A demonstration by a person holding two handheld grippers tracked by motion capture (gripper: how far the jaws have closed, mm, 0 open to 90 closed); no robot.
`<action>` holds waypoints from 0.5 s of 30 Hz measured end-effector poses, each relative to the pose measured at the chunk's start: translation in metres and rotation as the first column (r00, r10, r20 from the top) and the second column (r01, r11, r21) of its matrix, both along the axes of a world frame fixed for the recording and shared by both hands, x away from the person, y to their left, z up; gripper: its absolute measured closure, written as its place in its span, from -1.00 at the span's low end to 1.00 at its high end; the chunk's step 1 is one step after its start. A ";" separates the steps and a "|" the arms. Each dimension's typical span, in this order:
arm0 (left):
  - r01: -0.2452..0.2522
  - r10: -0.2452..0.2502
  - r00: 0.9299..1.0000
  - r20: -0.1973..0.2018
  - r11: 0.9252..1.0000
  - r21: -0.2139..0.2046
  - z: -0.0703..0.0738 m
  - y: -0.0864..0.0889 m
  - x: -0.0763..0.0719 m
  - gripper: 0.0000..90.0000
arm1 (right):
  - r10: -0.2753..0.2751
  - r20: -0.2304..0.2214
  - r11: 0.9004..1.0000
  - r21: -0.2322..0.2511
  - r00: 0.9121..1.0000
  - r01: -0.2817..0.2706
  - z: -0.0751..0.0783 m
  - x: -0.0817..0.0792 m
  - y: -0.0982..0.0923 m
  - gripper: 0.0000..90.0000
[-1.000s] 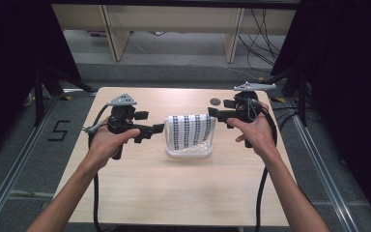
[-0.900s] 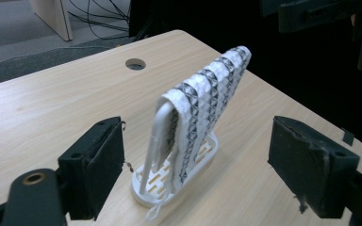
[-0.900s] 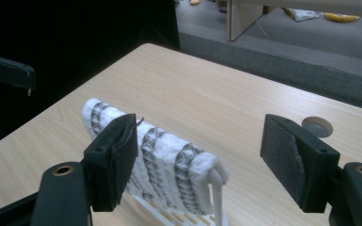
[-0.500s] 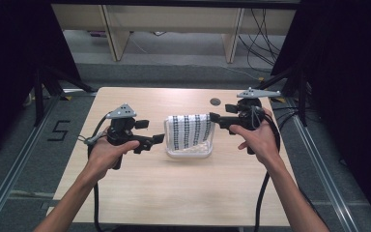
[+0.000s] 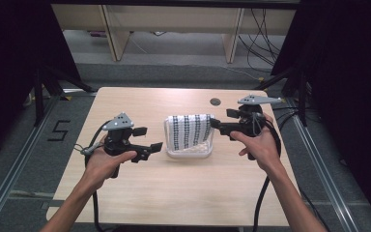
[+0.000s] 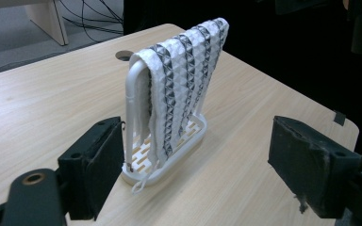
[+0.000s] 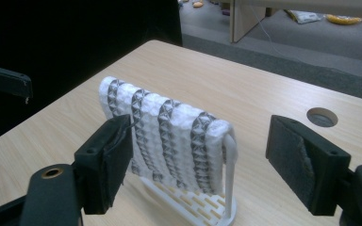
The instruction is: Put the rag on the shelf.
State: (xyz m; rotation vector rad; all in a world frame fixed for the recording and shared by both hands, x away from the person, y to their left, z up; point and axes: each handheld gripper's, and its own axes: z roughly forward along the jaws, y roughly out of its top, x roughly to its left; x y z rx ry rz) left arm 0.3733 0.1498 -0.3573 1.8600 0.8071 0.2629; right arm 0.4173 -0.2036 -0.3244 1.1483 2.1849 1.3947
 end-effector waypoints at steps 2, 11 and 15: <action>-0.006 0.006 1.000 0.003 1.000 0.009 0.000 0.000 -0.002 -0.59 | -0.012 -0.007 1.000 -0.006 1.000 0.012 -0.001 -0.003 0.000 -0.46; 0.005 -0.006 1.000 0.022 0.999 0.034 -0.005 -0.004 -0.012 -0.59 | -0.007 0.007 1.000 -0.005 1.000 0.007 -0.007 -0.011 -0.001 -0.46; 0.012 -0.013 1.000 0.026 0.999 0.041 -0.009 -0.005 -0.015 -0.59 | -0.008 0.004 1.000 0.004 1.000 0.008 -0.009 -0.014 -0.002 -0.46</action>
